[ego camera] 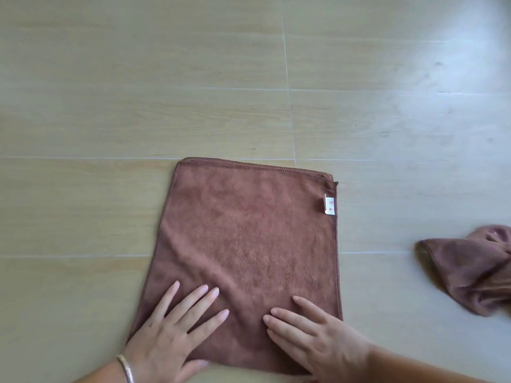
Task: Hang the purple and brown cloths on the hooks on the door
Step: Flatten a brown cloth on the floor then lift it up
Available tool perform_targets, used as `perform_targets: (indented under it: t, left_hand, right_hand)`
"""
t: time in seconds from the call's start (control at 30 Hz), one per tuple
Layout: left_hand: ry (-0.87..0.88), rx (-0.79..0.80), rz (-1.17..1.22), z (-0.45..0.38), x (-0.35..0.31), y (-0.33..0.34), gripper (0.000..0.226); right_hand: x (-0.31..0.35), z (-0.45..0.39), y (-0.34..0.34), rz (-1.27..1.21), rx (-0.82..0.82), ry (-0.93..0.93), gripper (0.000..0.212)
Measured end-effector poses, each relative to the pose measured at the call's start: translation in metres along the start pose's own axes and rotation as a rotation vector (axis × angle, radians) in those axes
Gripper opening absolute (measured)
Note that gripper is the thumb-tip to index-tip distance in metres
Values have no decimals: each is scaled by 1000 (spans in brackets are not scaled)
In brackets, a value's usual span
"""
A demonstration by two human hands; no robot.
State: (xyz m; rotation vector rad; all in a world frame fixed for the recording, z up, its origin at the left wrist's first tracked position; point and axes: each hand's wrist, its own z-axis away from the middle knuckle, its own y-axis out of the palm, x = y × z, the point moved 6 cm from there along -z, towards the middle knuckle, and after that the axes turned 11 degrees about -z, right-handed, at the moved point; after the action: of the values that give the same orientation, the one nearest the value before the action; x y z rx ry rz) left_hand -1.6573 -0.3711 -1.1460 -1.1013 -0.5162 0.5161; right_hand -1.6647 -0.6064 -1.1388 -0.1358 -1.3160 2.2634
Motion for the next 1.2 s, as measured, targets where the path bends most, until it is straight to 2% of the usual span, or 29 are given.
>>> perform_targets:
  t: [0.03,0.13,0.17,0.23,0.37,0.43,0.53,0.63,0.7,0.77,0.83,0.93,1.03,1.1,1.2]
  left_hand:
    - [-11,-18,10,3,6,-2,81]
    - [-48,0,59,22,14,0,80]
    - [-53,3,66,29,14,2,79]
    - [-61,-1,60,38,14,7,73]
    - [-64,-88,58,40,17,5,64]
    - [-87,-126,56,38,20,-6,61]
    - [-102,-154,67,32,25,-23,66]
    - [-122,-68,124,26,28,-36,65]
    - [-206,106,213,28,32,-39,60]
    - [-291,271,188,33,34,-48,53]
    - [-356,326,149,43,36,-77,45]
    - [-439,223,156,60,47,-128,35]
    - [-402,166,203,89,54,-188,38]
    - [-397,206,232,106,59,-226,41]
    - [-453,243,314,129,70,-285,36]
  right_hand:
    - [-2,2,-1,-20,-9,3,47]
    - [-6,10,1,-58,9,68,79]
    - [-6,12,2,-75,8,88,83]
    - [-4,11,4,-100,-16,112,83]
    - [0,7,7,-127,-90,150,66]
    - [1,8,5,-185,-87,170,67]
    - [1,14,-8,-261,-61,249,65]
    - [7,26,-32,-314,-17,460,57]
    - [11,41,-44,-368,30,597,58]
    - [13,58,-64,-394,3,697,55]
    - [15,78,-92,-403,-37,741,52]
    - [9,108,-128,-424,-53,808,48]
    - [13,147,-177,-446,-55,822,41]
    - [18,172,-212,-468,-82,814,37]
    - [28,207,-265,-474,-93,788,34]
